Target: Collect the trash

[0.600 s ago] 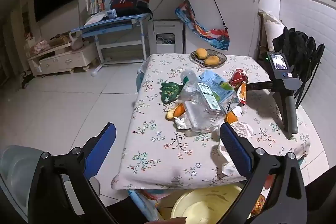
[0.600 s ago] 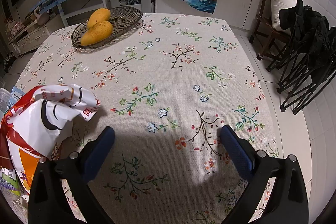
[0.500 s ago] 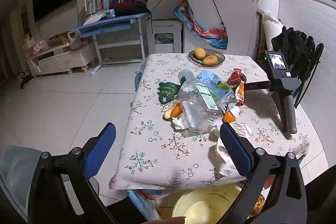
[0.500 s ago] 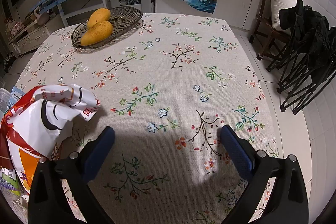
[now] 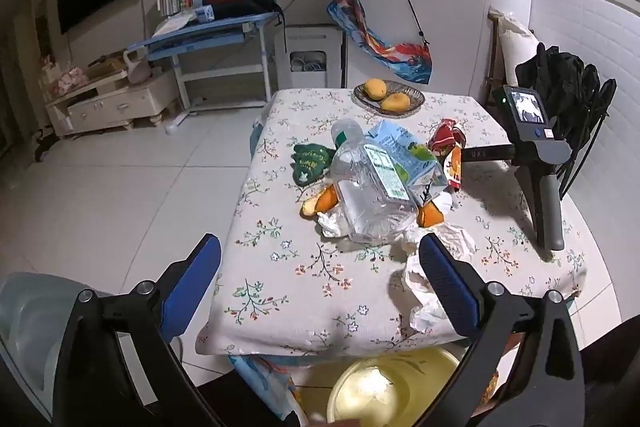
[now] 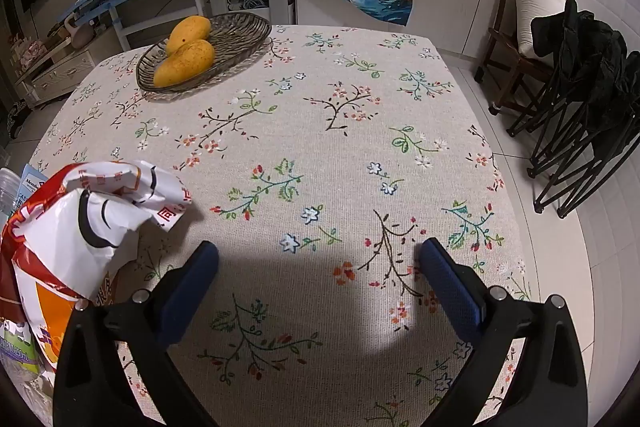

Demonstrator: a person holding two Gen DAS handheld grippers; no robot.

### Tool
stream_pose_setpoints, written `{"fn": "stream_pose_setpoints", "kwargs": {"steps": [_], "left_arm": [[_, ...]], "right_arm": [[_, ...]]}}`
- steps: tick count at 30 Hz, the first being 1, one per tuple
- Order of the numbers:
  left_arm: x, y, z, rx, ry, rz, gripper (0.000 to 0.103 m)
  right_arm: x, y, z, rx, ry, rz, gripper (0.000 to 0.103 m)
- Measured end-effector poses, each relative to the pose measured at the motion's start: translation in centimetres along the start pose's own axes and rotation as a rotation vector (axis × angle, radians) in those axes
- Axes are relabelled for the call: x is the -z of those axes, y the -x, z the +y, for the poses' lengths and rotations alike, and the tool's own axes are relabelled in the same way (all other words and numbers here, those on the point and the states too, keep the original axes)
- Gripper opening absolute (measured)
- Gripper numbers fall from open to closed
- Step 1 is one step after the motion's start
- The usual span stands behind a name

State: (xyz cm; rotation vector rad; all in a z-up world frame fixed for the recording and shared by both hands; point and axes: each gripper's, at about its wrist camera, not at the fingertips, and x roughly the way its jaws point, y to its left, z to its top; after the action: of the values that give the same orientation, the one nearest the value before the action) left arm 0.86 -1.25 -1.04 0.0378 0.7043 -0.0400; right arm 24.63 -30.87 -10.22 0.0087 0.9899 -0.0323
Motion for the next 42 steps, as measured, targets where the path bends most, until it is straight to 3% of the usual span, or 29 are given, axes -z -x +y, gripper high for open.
{"fn": "stream_pose_setpoints", "kwargs": {"steps": [16, 20, 25, 28, 30, 34, 37, 40, 42], "left_arm": [[0.6, -1.3, -1.3, 0.007, -0.022, 0.060, 0.096], [0.5, -1.3, -1.4, 0.004, -0.020, 0.059, 0.096], [0.8, -1.1, -1.6, -0.010, -0.036, 0.052, 0.096], [1.1, -0.7, -1.4, -0.011, -0.035, 0.039, 0.096], [1.2, 0.3, -1.3, -0.011, -0.027, 0.009, 0.096], [1.6, 3.1, -0.7, -0.008, -0.008, -0.054, 0.096], [2.2, 4.7, -0.1, 0.008, 0.017, -0.072, 0.096], [3.1, 6.4, 0.3, 0.003, 0.019, -0.092, 0.096], [3.8, 7.1, 0.6, -0.002, 0.020, -0.099, 0.096]], "right_arm": [[0.0, -0.2, 0.0, 0.011, -0.018, 0.001, 0.096], [0.0, 0.2, -0.3, 0.008, 0.011, 0.075, 0.096], [3.8, 4.0, -3.1, 0.181, 0.010, 0.077, 0.096], [6.0, 7.3, -4.6, 0.144, -0.057, 0.070, 0.096], [7.2, 10.6, -4.4, 0.097, -0.082, 0.004, 0.096], [11.6, 20.1, -0.8, -0.005, -0.023, -0.271, 0.096], [15.4, 23.8, 1.3, -0.079, -0.009, -0.373, 0.096], [18.7, 25.5, 2.2, -0.133, -0.040, -0.422, 0.096], [20.1, 26.6, 2.9, -0.125, -0.037, -0.457, 0.096]]}}
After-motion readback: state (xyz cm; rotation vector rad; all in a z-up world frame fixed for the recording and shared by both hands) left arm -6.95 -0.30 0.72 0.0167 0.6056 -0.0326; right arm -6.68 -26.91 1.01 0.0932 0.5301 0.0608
